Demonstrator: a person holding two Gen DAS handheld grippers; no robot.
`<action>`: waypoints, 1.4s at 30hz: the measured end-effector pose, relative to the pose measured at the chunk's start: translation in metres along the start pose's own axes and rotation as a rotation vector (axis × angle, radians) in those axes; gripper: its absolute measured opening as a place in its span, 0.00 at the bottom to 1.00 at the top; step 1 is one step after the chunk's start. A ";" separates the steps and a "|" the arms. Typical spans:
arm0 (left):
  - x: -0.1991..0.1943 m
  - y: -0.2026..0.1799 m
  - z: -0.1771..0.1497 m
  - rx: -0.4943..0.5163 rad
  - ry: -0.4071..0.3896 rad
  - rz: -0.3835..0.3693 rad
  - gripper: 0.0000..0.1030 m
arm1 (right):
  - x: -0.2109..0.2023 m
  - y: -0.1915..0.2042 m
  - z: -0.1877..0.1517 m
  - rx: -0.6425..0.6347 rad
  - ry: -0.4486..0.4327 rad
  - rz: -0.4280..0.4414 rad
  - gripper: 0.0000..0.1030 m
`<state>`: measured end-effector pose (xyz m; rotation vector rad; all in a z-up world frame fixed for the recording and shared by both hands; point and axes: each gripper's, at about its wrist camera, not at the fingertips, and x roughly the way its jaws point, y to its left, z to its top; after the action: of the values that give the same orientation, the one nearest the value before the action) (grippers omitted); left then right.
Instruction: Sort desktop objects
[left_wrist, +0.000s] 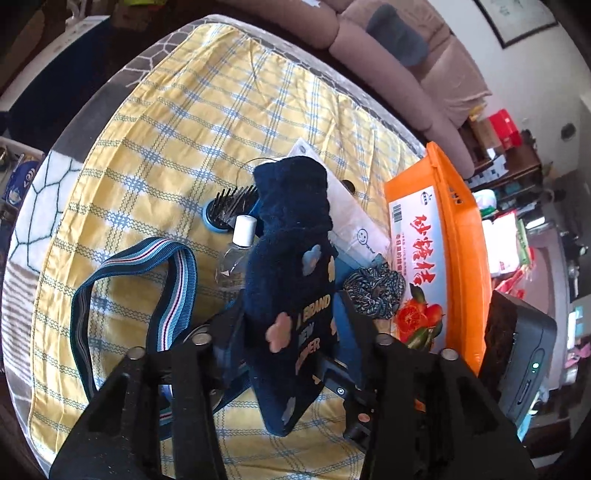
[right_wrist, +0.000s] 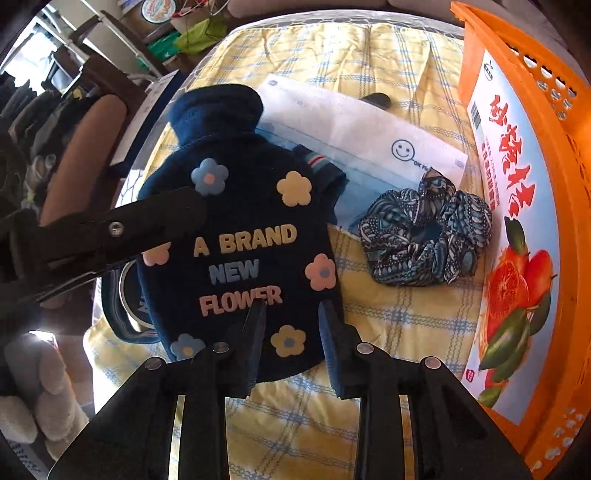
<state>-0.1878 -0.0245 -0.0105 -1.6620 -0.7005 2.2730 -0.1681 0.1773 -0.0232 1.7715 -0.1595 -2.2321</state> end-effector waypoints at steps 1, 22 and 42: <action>-0.003 -0.001 0.001 0.018 -0.015 0.007 0.15 | -0.001 0.000 0.000 -0.002 0.002 0.004 0.30; -0.058 -0.010 0.008 -0.039 -0.081 -0.106 0.13 | -0.060 0.008 -0.009 -0.071 -0.107 0.032 0.45; -0.036 -0.010 0.010 -0.060 -0.025 -0.027 0.14 | -0.059 0.054 -0.039 -0.208 -0.146 0.146 0.51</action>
<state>-0.1863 -0.0348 0.0270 -1.6431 -0.7987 2.2791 -0.1103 0.1465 0.0366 1.4442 -0.0805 -2.1854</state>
